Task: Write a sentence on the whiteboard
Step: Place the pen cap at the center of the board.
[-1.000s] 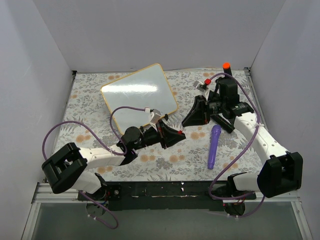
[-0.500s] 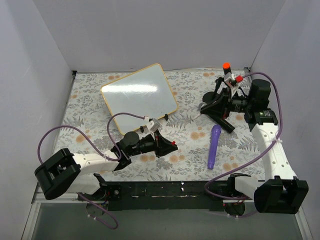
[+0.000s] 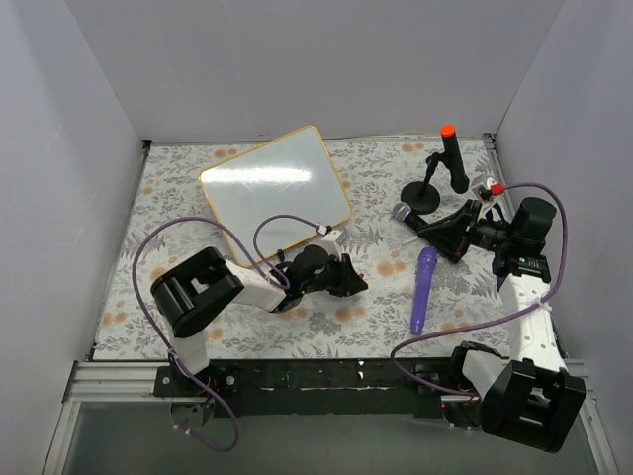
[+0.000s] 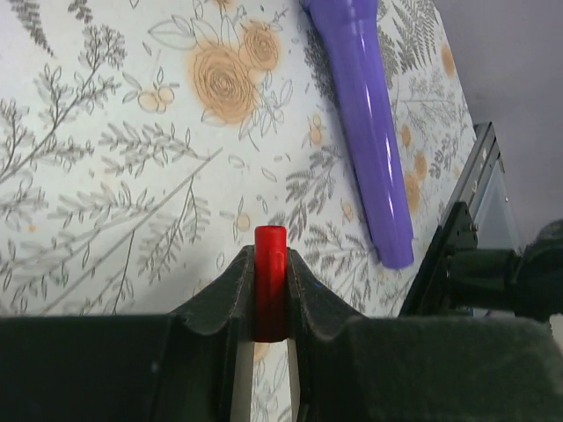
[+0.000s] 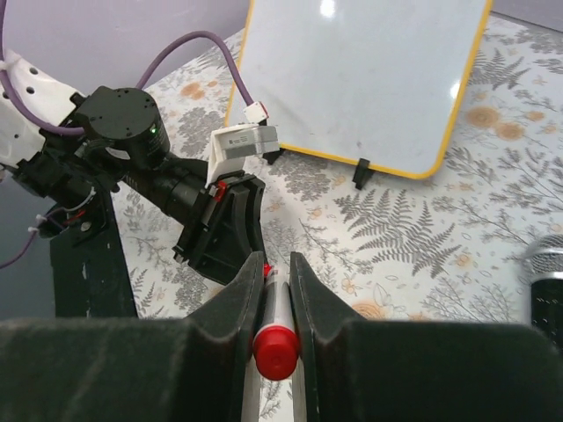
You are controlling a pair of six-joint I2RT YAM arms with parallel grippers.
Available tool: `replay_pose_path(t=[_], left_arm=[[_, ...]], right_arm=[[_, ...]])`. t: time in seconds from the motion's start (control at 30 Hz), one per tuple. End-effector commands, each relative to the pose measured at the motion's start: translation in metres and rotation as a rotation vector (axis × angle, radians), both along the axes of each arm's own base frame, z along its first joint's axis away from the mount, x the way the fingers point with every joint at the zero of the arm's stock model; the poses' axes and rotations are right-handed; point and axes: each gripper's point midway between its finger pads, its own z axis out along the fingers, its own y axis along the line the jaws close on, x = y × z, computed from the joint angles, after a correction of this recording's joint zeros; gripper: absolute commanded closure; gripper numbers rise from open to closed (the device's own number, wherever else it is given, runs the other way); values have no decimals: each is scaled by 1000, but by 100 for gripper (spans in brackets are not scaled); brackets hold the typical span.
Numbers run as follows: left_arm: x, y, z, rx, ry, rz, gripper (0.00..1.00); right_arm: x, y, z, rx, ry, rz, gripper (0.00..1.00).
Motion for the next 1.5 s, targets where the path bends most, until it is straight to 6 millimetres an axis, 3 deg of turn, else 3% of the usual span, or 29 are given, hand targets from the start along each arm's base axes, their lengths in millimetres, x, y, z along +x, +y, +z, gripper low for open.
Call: replay_pose_path(t=[0.0,0.03,0.1,0.13,0.27,0.43,0.57,0.6,0.63,0.67,0.7,0.77,0.8,0.83,0.9,0.93,1.0,1.03,1.07,1.1,1.13,1.23,1.3,1.33,1.47], left_arm=[[32,-30,0,29,7,66,93],[34,-29,-22,83,41,75,89],[48,-42,-19,85,29,97,81],[50,-43,-32,123,45,107,73],[65,-53,-31,150,20,122,64],[74,-51,-14,161,-26,154,55],[65,-35,4,151,-58,152,52],[63,-31,27,118,-87,151,51],[65,-24,35,117,-110,177,50],[58,-13,36,128,-123,175,49],[55,-7,63,85,-163,179,47],[50,9,82,84,-206,193,42],[48,21,83,108,-235,204,36],[45,34,109,83,-282,218,23],[42,55,123,94,-339,231,10],[46,77,145,65,-362,270,2],[54,105,166,6,-364,302,2],[70,135,170,-18,-340,326,2],[73,156,189,-60,-362,355,2],[81,174,194,-65,-360,387,2],[95,205,197,-57,-341,440,2],[111,252,198,-60,-290,486,2],[119,272,202,-63,-298,499,2],[128,300,202,-47,-299,573,2],[144,330,189,44,-285,677,2]], right_arm=[[3,-19,15,6,-102,-23,99],[3,-20,16,5,-108,-23,99],[2,-23,11,1,-110,-38,99],[1,-23,10,0,-115,-36,99],[-2,-24,6,-1,-119,-37,99],[-2,-26,8,-7,-128,-41,99],[-2,-28,7,-10,-129,-48,99],[-2,-28,7,-11,-132,-50,99],[-2,-28,7,-13,-136,-51,99],[-2,-29,7,-13,-133,-54,99],[-2,-28,7,-12,-130,-53,99],[-3,-29,6,-11,-127,-56,99],[-3,-28,5,-9,-123,-53,99],[-4,-28,5,-10,-128,-51,99],[-5,-28,4,-8,-125,-45,99],[-6,-27,4,-7,-127,-41,99],[-7,-27,3,-6,-127,-38,99],[-7,-27,3,-6,-129,-37,99],[-7,-27,4,-7,-133,-35,99],[-8,-26,3,-7,-135,-32,99],[-9,-26,3,-6,-137,-27,99],[-10,-26,2,-7,-143,-23,99],[-11,-26,2,-8,-147,-18,99],[-12,-25,2,-6,-148,-9,99],[-14,-24,2,-5,-148,-6,99]])
